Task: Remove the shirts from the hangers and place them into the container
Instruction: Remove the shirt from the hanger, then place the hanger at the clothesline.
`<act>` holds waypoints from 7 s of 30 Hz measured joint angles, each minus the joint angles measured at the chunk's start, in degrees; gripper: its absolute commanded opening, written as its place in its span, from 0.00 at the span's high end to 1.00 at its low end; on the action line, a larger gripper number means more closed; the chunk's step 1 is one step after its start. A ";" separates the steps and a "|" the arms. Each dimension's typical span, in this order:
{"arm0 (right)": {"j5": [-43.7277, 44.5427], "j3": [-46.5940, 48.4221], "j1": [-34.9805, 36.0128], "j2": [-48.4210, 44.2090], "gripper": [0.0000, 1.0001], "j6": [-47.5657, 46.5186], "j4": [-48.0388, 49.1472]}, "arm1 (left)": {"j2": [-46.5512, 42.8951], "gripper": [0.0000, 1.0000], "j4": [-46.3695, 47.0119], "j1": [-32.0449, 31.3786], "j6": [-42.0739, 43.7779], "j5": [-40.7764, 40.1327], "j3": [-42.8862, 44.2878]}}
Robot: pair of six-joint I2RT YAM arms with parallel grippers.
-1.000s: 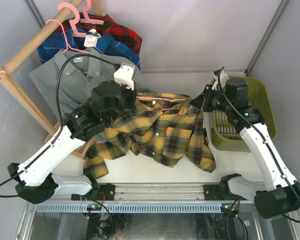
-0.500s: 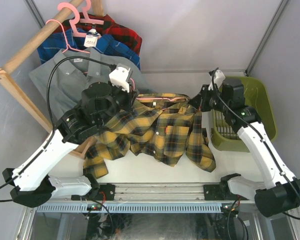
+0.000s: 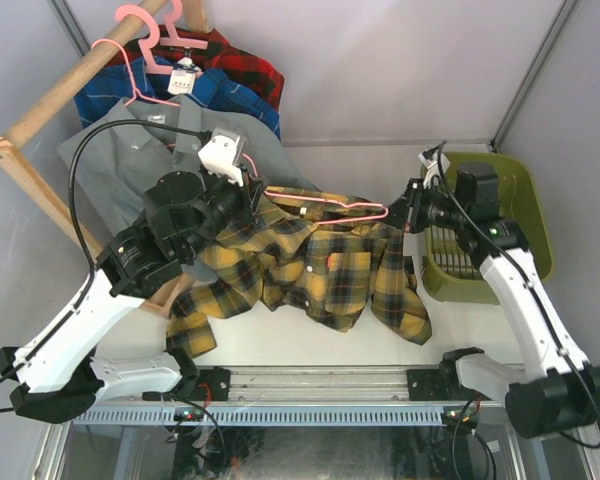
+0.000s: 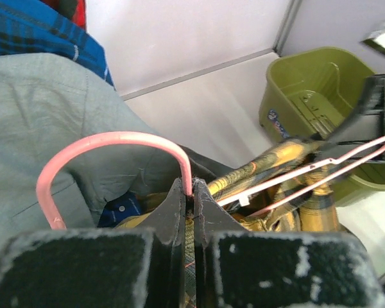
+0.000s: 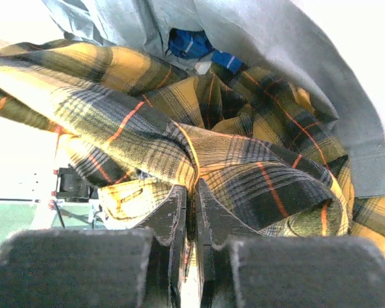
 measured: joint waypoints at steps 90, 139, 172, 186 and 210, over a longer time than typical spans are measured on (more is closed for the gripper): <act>10.58 -5.11 6.27 -26.36 1.00 -9.05 -6.08 | -12.92 0.00 -6.47 5.79 -9.70 -6.73 -14.69; 29.51 28.76 43.21 14.49 1.00 -4.63 39.87 | -39.23 0.09 -4.76 13.00 -38.07 2.62 -51.74; 28.06 59.78 46.71 46.14 1.00 -10.64 16.41 | -37.86 0.06 -5.16 13.00 -37.31 2.03 -51.52; 25.42 34.58 38.82 19.63 1.00 -11.02 13.20 | -35.06 0.04 -4.90 12.98 -35.58 2.60 -51.52; 13.38 60.96 40.54 44.94 0.00 -8.70 3.48 | -32.44 0.07 -9.40 18.45 -32.28 -5.14 -45.53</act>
